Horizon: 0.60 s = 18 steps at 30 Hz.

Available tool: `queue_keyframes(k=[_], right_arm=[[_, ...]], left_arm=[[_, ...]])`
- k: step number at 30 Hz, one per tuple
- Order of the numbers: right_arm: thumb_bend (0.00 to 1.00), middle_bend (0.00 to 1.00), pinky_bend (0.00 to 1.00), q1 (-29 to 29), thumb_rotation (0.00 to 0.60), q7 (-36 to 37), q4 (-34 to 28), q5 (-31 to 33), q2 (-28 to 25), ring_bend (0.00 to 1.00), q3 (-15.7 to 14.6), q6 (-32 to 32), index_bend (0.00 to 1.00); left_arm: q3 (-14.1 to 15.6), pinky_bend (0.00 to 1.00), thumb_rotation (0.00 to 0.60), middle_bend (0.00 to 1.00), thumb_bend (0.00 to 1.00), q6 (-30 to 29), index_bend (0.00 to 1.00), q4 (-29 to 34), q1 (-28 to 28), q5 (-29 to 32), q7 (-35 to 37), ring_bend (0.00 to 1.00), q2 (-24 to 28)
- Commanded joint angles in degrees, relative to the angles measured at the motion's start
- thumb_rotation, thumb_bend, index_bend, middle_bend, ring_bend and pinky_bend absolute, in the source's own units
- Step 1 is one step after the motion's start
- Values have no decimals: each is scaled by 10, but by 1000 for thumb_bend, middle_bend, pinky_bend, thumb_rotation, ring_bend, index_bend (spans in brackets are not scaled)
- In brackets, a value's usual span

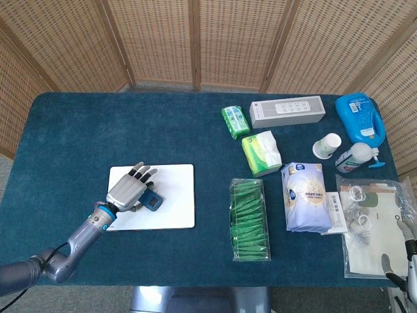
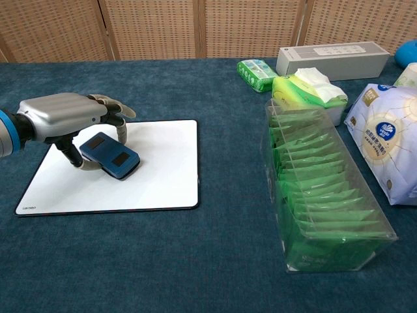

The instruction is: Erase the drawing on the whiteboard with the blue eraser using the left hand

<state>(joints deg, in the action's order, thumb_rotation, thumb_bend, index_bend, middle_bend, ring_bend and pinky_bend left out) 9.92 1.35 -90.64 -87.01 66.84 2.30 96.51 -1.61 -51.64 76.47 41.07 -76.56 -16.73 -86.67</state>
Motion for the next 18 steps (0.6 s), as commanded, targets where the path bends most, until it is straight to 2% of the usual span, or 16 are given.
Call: queue_keyframes(k=[1, 9, 18], right_arm=[[389, 109, 66, 0, 600, 0, 0, 0, 0, 0, 0, 1, 98], [389, 109, 65, 3, 600, -2, -3, 1, -2, 0, 0, 3, 98], [391, 109, 65, 3, 600, -2, -4, 0, -3, 0, 0, 4, 98]], left_arm=[[-11, 0, 600, 60, 339, 7, 778, -16, 7, 8, 5, 0, -8], [-35, 0, 600, 70, 339, 30, 792, -57, 27, 33, 5, 0, -34], [-12, 0, 600, 80, 341, 34, 803, -21, 22, 21, -15, 0, -17]])
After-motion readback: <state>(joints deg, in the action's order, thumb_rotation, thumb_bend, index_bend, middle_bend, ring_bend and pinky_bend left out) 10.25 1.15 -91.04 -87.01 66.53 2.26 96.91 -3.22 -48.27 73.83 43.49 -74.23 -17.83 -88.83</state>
